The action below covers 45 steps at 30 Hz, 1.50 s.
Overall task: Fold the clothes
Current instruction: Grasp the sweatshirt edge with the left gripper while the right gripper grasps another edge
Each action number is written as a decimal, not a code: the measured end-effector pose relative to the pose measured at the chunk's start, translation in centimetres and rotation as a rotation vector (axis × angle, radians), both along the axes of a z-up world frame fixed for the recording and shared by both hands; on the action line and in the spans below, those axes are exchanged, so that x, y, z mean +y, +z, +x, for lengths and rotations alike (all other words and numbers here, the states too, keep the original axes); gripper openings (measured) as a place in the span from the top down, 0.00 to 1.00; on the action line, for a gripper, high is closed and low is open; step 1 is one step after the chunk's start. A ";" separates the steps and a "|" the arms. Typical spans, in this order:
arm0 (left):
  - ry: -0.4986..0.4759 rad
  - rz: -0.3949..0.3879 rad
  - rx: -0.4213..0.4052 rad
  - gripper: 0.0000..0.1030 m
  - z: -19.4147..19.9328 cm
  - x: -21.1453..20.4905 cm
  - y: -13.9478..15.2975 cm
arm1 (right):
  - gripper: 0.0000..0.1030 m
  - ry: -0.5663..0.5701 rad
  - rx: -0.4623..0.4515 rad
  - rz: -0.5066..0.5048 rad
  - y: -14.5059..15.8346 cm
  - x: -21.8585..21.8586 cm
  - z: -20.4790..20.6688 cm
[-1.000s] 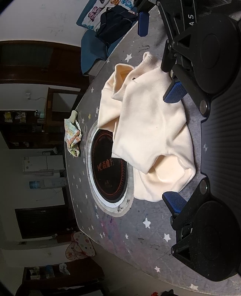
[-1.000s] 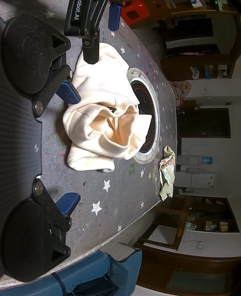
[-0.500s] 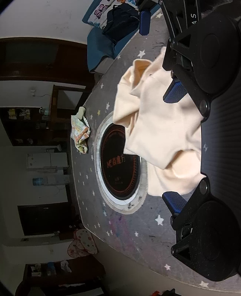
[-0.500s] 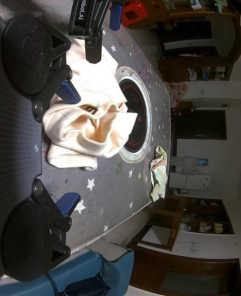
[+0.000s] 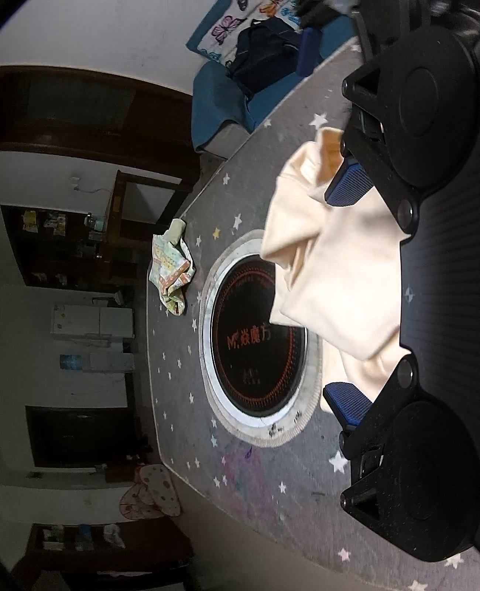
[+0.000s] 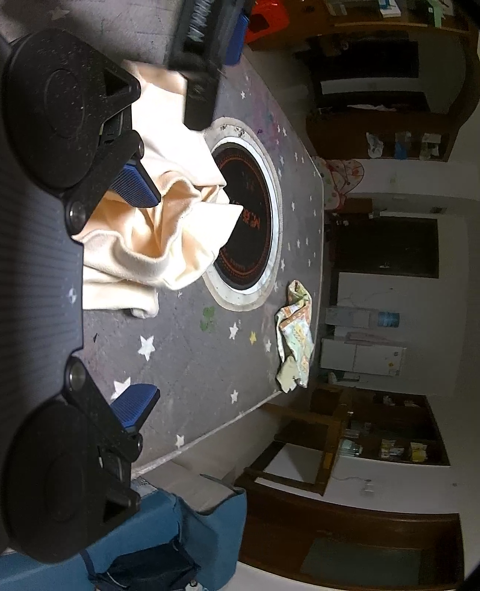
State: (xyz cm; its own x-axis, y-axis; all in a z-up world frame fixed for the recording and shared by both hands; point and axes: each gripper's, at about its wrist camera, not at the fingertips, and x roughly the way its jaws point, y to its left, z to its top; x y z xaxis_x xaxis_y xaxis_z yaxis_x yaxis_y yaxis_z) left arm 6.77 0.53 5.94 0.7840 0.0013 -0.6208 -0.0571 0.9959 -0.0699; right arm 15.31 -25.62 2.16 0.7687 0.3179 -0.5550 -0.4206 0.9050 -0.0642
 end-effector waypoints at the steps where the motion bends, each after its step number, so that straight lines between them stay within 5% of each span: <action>1: 0.003 -0.004 0.004 0.01 0.5 -0.1 0.0 | 0.01 0.002 0.002 -0.001 -0.1 -0.1 0.0; 8: 0.043 -0.004 0.032 0.15 4.1 -0.1 -0.3 | 0.05 0.005 0.009 0.015 0.2 -0.7 0.9; 14: 0.072 0.016 0.042 0.17 6.6 1.0 -1.0 | 0.11 0.025 0.020 0.031 0.8 -0.8 2.6; 21: 0.057 -0.064 0.111 0.19 9.2 2.5 -3.1 | 0.17 0.105 0.027 0.045 1.5 0.5 5.0; 25: 0.015 -0.108 0.150 0.48 9.4 2.8 -4.2 | 0.21 0.152 0.048 0.041 1.4 1.6 6.2; 27: -0.006 -0.143 0.160 0.70 9.3 3.0 -4.6 | 0.25 0.179 0.061 0.041 1.2 2.2 6.8; 31: -0.033 -0.170 0.136 0.89 8.5 3.6 -4.6 | 0.33 0.223 0.097 0.039 0.7 3.2 7.7; 45: -0.031 -0.228 0.021 0.93 3.0 5.3 -1.7 | 0.79 0.278 0.144 0.016 -0.3 4.8 7.5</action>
